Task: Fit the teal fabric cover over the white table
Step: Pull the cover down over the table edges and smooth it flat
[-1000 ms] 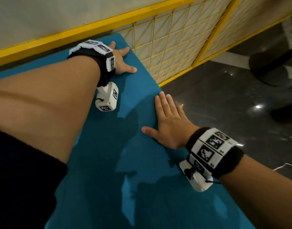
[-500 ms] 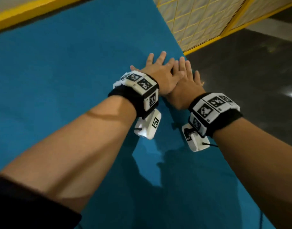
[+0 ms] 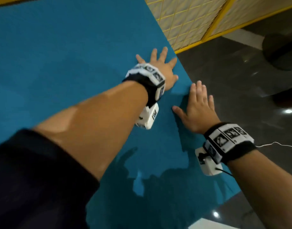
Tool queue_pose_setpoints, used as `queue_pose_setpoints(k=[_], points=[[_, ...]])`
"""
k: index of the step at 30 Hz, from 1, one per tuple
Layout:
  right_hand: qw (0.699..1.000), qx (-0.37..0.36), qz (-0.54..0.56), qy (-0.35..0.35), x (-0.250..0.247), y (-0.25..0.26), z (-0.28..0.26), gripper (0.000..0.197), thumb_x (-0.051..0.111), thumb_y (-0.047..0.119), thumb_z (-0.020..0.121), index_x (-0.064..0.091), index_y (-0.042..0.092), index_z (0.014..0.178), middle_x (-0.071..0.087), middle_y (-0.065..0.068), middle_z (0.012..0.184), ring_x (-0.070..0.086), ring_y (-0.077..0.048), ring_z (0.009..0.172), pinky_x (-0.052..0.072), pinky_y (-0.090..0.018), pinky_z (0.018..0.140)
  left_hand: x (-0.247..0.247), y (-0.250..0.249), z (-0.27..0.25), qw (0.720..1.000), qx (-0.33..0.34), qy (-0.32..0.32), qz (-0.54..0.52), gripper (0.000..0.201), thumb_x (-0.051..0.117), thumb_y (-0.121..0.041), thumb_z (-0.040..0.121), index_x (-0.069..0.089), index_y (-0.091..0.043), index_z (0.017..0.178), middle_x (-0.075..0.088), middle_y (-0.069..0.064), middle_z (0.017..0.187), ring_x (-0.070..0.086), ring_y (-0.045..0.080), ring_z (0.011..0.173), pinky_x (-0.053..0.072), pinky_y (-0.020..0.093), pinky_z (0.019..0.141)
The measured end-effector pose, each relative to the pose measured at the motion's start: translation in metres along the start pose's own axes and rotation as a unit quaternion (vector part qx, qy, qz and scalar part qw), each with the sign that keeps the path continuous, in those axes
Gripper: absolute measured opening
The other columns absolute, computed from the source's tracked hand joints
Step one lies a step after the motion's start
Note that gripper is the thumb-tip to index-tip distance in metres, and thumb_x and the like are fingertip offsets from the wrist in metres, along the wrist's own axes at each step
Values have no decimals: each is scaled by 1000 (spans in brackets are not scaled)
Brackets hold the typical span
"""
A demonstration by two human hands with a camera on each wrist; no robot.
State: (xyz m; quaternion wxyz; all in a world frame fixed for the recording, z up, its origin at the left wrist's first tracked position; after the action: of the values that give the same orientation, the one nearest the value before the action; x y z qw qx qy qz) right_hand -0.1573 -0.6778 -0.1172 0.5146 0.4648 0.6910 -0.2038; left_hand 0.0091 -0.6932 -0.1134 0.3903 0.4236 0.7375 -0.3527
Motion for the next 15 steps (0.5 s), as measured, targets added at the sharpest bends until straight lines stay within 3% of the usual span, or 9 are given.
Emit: queue_pose_setpoints(k=[3,8,12,15], points=[[999,35,35,-3,7,14,15,97,45,60,87,-4,6,151,-10,-10,161,-8,-26,148,1,-50,119,39,-20,-30,1000,11,9,-16,66,28,-63,98,2,-48,157,-17,-9,169,-19,26,156,-10,75,115],[999,41,24,2,16,4,12,114,43,77,76,-13,12,150,-17,-6,160,-13,-24,148,-2,-50,119,49,-10,-24,1000,-18,-22,-11,74,24,-78,90,-5,-54,154,-23,-12,167,-24,24,154,-13,73,115],[999,24,22,23,32,-30,-43,130,41,90,59,-16,17,150,-21,-9,159,-16,-27,147,-3,-52,118,48,-9,-18,999,-35,-16,-16,83,29,-85,83,-7,-56,152,-25,-11,166,-25,26,154,-11,74,115],[999,20,-2,40,50,-74,-104,142,34,99,44,-13,17,150,-12,-13,160,-8,-32,148,6,-54,118,47,-8,-17,999,-38,-19,-26,87,30,-88,79,-7,-57,151,-25,-10,166,-25,28,153,-10,75,114]])
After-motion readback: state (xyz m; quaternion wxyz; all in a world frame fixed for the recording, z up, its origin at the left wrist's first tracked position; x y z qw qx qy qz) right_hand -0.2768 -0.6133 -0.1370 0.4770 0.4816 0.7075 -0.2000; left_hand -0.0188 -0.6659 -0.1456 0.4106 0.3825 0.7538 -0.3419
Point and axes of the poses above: each hand's wrist, its own z-axis towards the middle knuckle, its own x-axis out of the palm, y = z × x, the point moved 8 cm from there along z, towards the middle knuckle
